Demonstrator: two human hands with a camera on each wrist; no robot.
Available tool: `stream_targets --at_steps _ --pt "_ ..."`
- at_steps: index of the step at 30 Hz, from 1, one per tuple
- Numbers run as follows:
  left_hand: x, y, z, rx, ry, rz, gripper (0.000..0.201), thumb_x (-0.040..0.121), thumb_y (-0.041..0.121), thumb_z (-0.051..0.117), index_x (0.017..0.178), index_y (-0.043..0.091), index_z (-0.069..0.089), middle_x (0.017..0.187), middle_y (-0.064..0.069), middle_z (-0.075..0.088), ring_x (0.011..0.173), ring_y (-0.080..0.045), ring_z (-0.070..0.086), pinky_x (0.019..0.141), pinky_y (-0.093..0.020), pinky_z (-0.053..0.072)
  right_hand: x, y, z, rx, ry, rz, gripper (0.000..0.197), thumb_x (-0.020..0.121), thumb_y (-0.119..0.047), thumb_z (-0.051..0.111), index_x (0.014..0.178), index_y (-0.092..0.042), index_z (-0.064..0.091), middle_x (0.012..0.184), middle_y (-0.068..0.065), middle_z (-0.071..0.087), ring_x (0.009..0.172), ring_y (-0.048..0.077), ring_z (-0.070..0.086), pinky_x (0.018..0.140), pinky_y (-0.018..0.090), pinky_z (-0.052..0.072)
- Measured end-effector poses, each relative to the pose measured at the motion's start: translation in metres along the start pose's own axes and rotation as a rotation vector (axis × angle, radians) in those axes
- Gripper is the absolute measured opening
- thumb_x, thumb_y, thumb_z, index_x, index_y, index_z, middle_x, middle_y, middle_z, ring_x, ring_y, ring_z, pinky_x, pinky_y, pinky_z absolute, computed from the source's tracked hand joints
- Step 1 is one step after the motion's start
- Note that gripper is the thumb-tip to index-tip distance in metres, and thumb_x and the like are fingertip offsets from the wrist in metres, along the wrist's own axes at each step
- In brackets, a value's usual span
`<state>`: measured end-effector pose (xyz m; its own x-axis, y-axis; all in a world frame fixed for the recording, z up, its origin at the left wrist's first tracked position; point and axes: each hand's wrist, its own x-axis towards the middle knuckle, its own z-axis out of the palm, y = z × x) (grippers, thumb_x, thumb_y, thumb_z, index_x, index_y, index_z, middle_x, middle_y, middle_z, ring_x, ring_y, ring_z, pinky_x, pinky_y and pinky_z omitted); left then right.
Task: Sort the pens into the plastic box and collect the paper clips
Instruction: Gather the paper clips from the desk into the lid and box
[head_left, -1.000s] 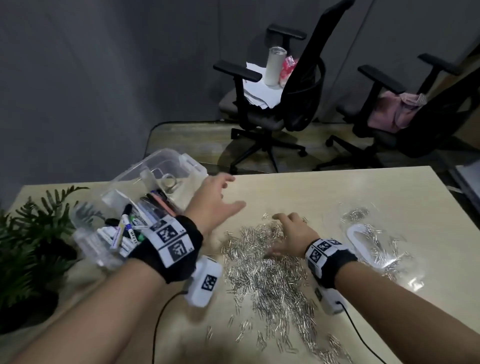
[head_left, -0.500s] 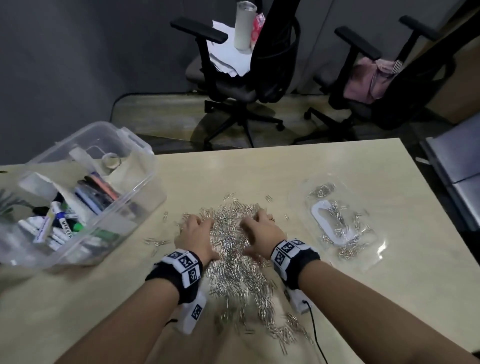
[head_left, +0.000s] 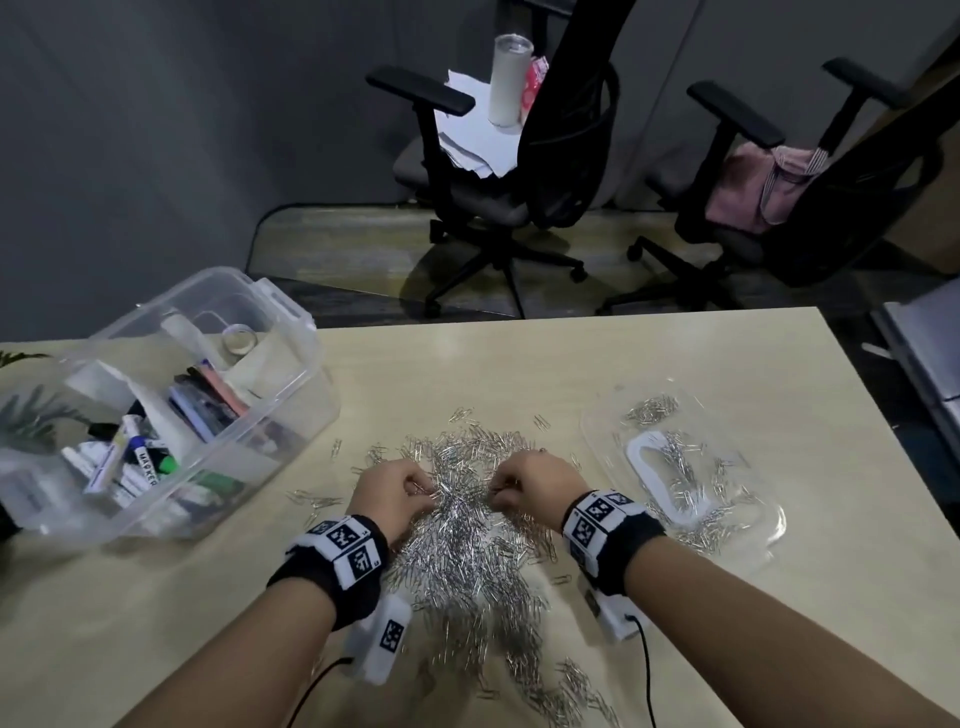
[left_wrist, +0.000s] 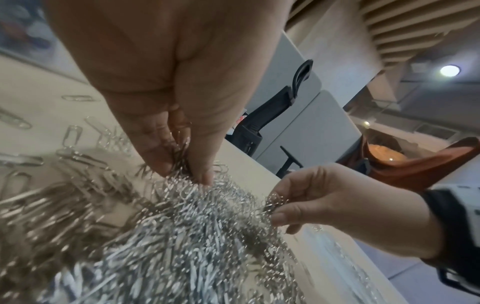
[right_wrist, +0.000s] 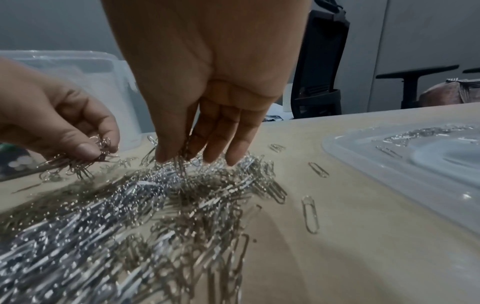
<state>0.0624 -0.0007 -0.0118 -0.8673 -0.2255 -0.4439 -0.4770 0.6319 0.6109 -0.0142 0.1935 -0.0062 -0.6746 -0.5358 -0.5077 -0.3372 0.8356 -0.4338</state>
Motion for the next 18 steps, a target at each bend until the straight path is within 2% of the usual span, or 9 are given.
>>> stream_targets --at_steps 3,6,8,11,14,18 --pt "-0.009 0.009 -0.009 -0.039 0.021 0.026 0.011 0.078 0.011 0.075 0.082 0.018 0.067 0.071 0.006 0.057 0.062 -0.005 0.051 0.057 -0.016 0.042 -0.002 -0.007 -0.007 0.015 0.008 -0.017 0.012 0.086 -0.034 0.067 0.090 -0.023 0.070 0.087 -0.010 0.069 0.078 0.009 0.064 0.072 0.026 0.053" --pt "-0.017 0.018 -0.021 -0.071 0.049 0.051 0.013 0.077 0.013 0.076 0.078 0.021 0.066 0.076 0.003 0.063 0.067 -0.009 0.055 0.068 -0.025 0.052 -0.004 -0.017 -0.014 0.009 0.048 -0.075 0.011 0.088 -0.029 0.066 0.093 -0.020 0.070 0.091 -0.007 0.066 0.078 0.010 0.059 0.073 0.022 0.046" --pt "-0.025 0.021 -0.035 -0.093 0.083 0.068 0.013 0.076 0.014 0.077 0.078 0.021 0.067 0.081 0.001 0.066 0.073 -0.011 0.059 0.073 -0.028 0.053 -0.007 -0.029 -0.021 0.016 0.086 -0.113 0.013 0.088 -0.028 0.066 0.094 -0.018 0.070 0.095 -0.004 0.066 0.082 0.011 0.056 0.078 0.025 0.048" --pt "-0.033 0.029 -0.061 -0.126 0.150 0.102 0.010 0.076 0.014 0.077 0.081 0.018 0.069 0.082 0.000 0.068 0.078 -0.014 0.063 0.072 -0.027 0.054 -0.009 -0.047 -0.034 0.025 0.131 -0.175 0.017 0.087 -0.026 0.067 0.099 -0.015 0.071 0.100 0.000 0.067 0.089 0.015 0.060 0.084 0.027 0.049" --pt "-0.037 0.037 -0.097 -0.163 0.229 0.140 0.012 0.076 0.012 0.077 0.080 0.019 0.068 0.081 -0.001 0.068 0.076 -0.014 0.063 0.070 -0.027 0.054 -0.006 -0.066 -0.049 0.007 0.174 -0.229 0.018 0.088 -0.025 0.066 0.102 -0.014 0.071 0.102 0.002 0.067 0.095 0.017 0.060 0.085 0.025 0.045" --pt "-0.029 0.040 -0.147 -0.201 0.364 0.171 0.012 0.076 0.011 0.078 0.080 0.016 0.068 0.078 -0.005 0.068 0.070 -0.014 0.062 0.067 -0.025 0.054 0.003 -0.087 -0.069 -0.010 0.241 -0.281 0.018 0.088 -0.025 0.066 0.101 -0.013 0.071 0.102 0.003 0.066 0.096 0.018 0.060 0.083 0.022 0.042"
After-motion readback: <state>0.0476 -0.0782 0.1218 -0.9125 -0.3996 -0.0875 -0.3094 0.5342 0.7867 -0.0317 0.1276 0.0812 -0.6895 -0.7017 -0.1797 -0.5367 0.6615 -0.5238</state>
